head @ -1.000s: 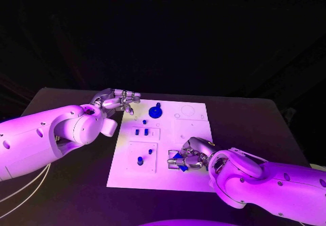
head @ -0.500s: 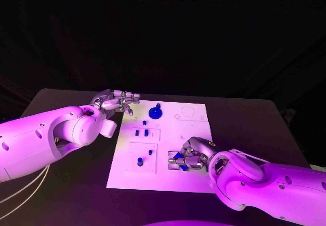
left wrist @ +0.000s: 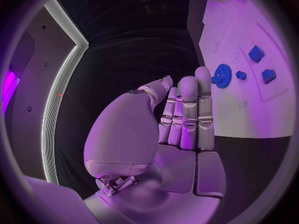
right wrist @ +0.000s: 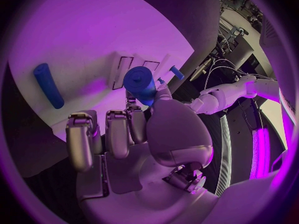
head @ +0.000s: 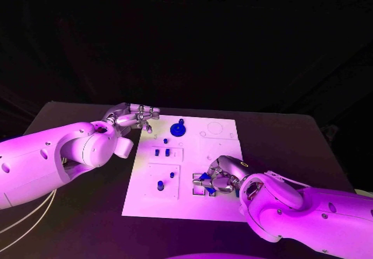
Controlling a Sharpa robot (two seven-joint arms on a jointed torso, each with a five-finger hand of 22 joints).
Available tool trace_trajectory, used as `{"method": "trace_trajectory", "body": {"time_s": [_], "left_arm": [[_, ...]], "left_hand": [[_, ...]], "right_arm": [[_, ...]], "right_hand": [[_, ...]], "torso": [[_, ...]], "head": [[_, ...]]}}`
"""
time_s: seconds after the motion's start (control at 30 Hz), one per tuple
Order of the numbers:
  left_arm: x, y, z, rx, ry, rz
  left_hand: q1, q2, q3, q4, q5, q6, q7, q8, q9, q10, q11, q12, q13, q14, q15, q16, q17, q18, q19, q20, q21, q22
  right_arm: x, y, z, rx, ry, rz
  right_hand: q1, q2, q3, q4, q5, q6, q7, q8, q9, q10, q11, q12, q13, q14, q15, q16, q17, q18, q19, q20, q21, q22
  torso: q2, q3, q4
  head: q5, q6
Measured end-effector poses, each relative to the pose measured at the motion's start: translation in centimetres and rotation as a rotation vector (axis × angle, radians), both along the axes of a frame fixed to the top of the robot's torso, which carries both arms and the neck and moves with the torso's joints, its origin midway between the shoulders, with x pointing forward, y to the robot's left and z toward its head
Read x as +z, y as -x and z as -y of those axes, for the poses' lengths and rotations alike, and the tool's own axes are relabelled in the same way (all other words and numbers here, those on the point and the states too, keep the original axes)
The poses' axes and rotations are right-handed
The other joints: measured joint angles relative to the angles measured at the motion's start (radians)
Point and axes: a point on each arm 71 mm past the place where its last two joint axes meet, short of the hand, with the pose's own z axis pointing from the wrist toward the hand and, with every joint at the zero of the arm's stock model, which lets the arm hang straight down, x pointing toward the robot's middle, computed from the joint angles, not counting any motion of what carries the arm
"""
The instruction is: Assemble the parts on the task board
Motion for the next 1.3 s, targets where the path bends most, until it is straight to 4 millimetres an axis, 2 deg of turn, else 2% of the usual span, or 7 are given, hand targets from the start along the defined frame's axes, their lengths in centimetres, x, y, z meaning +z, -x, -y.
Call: {"method": "trace_trajectory", "body": {"time_s": [0.13, 0.2, 0.63, 0.87, 1.27, 1.3], "left_arm": [[0.00, 0.00, 0.00, 0.000, 0.000, 0.000], [0.00, 0.00, 0.00, 0.000, 0.000, 0.000], [0.01, 0.03, 0.02, -0.002, 0.000, -0.001], [0.01, 0.04, 0.00, -0.002, 0.000, -0.002], [0.00, 0.05, -0.03, -0.001, -0.001, -0.004], [0.00, 0.05, -0.04, -0.001, -0.001, -0.004]], "left_hand": [[0.000, 0.000, 0.000, 0.000, 0.000, 0.000, 0.000, 0.000, 0.000, 0.000, 0.000, 0.000, 0.000, 0.000, 0.000, 0.000, 0.000, 0.000, 0.000, 0.000, 0.000, 0.000], [0.000, 0.000, 0.000, 0.000, 0.000, 0.000, 0.000, 0.000, 0.000, 0.000, 0.000, 0.000, 0.000, 0.000, 0.000, 0.000, 0.000, 0.000, 0.000, 0.000, 0.000, 0.000], [0.000, 0.000, 0.000, 0.000, 0.000, 0.000, 0.000, 0.000, 0.000, -0.004, -0.004, 0.000, 0.001, -0.002, -0.002, 0.000, -0.003, 0.000, 0.000, 0.000, -0.005, -0.001], [0.000, 0.000, 0.000, 0.000, 0.000, 0.000, 0.000, 0.000, 0.000, -0.004, -0.004, 0.000, 0.001, -0.004, -0.004, 0.000, -0.004, 0.000, 0.000, 0.000, -0.005, -0.001], [0.000, 0.000, 0.000, 0.000, 0.000, 0.000, 0.000, 0.000, 0.000, -0.004, -0.004, 0.000, 0.001, -0.004, -0.004, 0.000, -0.005, 0.000, 0.000, 0.000, -0.005, -0.001], [0.000, 0.000, 0.000, 0.000, 0.000, 0.000, 0.000, 0.000, 0.000, -0.004, -0.004, 0.000, 0.001, -0.004, -0.004, 0.000, -0.005, 0.000, 0.000, 0.000, -0.005, -0.001]], "right_arm": [[-0.06, -0.09, -0.07, -0.001, 0.002, -0.001], [-0.09, -0.14, -0.12, -0.001, 0.003, -0.003], [-0.40, -0.78, -0.24, 0.000, 0.026, -0.013], [-0.47, -0.85, -0.26, 0.001, 0.034, -0.020], [-0.49, -0.83, -0.27, 0.004, 0.040, -0.027], [-0.49, -0.83, -0.26, 0.004, 0.040, -0.027]], "right_hand": [[-0.019, 0.021, -0.029, -0.001, -0.008, 0.000, 0.000, 0.003, 0.000, 0.003, -0.003, 0.005, 0.002, 0.004, -0.004, 0.000, 0.000, 0.000, 0.002, -0.005, 0.000, 0.000], [-0.022, 0.024, -0.032, -0.001, -0.011, 0.000, 0.000, 0.003, 0.000, 0.003, -0.003, 0.005, 0.002, 0.004, -0.004, 0.000, 0.000, 0.000, 0.002, -0.005, 0.000, 0.000], [-0.038, 0.026, -0.051, -0.002, -0.020, 0.001, -0.001, 0.003, 0.000, 0.004, -0.003, 0.000, 0.001, 0.004, -0.004, 0.000, 0.000, 0.000, 0.002, -0.005, 0.000, 0.000], [-0.064, 0.002, -0.078, -0.002, -0.054, 0.019, -0.016, 0.009, 0.002, 0.004, -0.003, -0.013, -0.008, 0.004, -0.004, 0.000, 0.000, 0.000, 0.002, -0.005, -0.004, 0.000], [-0.105, -0.039, -0.080, 0.001, -0.093, 0.015, -0.011, 0.011, 0.000, 0.004, -0.003, -0.019, -0.003, 0.004, -0.003, 0.000, 0.000, 0.000, 0.002, -0.005, -0.009, 0.001], [-0.110, -0.035, -0.080, 0.001, -0.099, 0.015, -0.011, 0.011, 0.000, 0.004, -0.003, -0.019, -0.003, 0.004, -0.003, 0.000, 0.000, 0.000, 0.002, -0.005, -0.009, 0.001]], "torso": [[0.000, 0.0000, 0.0008], [0.000, 0.0000, 0.0010], [0.001, -0.0012, 0.0024], [0.001, -0.0012, 0.0026], [0.002, -0.0007, 0.0023], [0.002, -0.0007, 0.0023]], "head": [[-0.001, 0.002], [-0.002, 0.002], [-0.001, 0.001], [0.001, 0.000], [0.002, 0.000], [0.002, 0.000]]}}
